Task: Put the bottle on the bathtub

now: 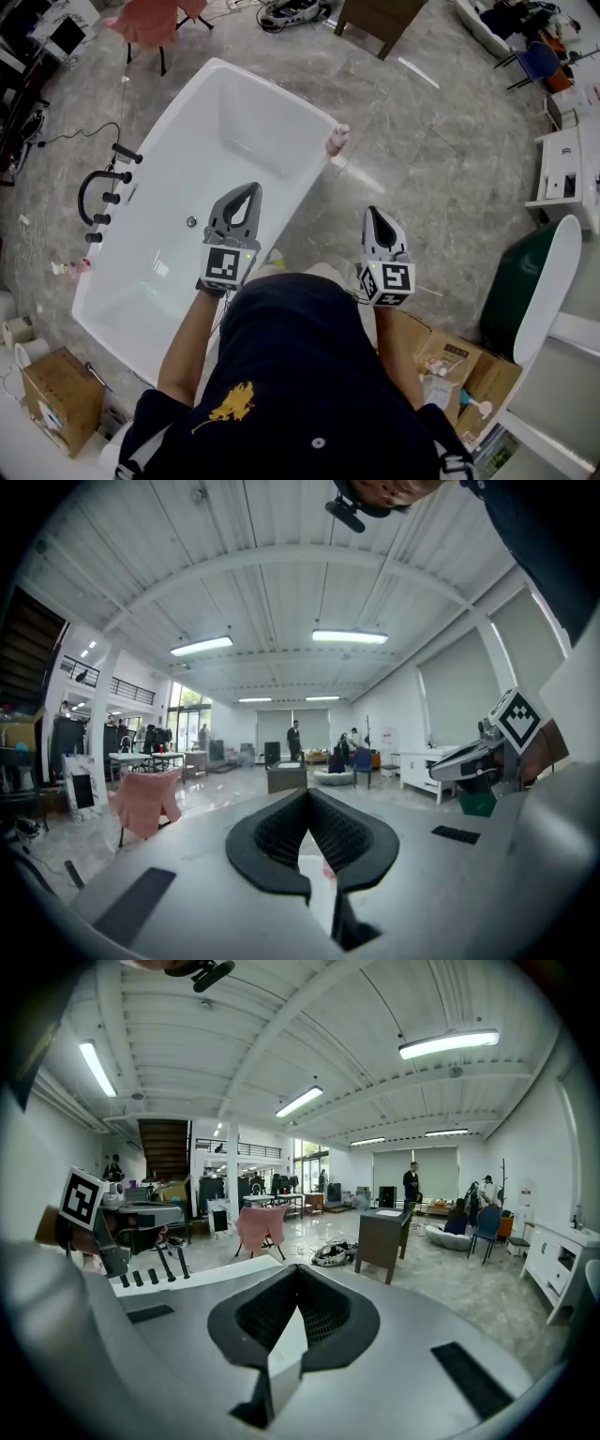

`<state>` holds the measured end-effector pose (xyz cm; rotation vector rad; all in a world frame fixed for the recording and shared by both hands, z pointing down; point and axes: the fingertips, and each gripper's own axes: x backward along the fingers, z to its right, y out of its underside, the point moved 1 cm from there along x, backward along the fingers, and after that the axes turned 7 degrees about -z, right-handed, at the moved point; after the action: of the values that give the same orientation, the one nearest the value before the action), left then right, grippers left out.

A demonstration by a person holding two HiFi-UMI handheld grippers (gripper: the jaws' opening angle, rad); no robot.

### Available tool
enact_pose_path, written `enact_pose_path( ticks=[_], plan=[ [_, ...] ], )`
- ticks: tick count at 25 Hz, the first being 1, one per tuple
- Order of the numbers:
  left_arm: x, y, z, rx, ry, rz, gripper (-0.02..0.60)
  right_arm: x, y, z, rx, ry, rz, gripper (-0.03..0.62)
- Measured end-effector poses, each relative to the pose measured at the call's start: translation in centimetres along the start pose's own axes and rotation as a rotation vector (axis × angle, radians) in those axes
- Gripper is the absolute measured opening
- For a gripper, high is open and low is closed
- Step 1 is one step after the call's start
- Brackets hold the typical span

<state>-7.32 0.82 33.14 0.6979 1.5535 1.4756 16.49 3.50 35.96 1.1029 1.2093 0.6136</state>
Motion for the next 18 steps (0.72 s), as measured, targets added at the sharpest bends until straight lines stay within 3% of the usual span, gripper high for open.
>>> enact_pose_path(
  ticks=[18],
  plan=[
    [-0.7, -0.5, -1.1, -0.025, -0.005, 0.000, 0.018, -1.4, 0.2, 0.5, -0.007, -0.002, -0.022, 0.000]
  ],
)
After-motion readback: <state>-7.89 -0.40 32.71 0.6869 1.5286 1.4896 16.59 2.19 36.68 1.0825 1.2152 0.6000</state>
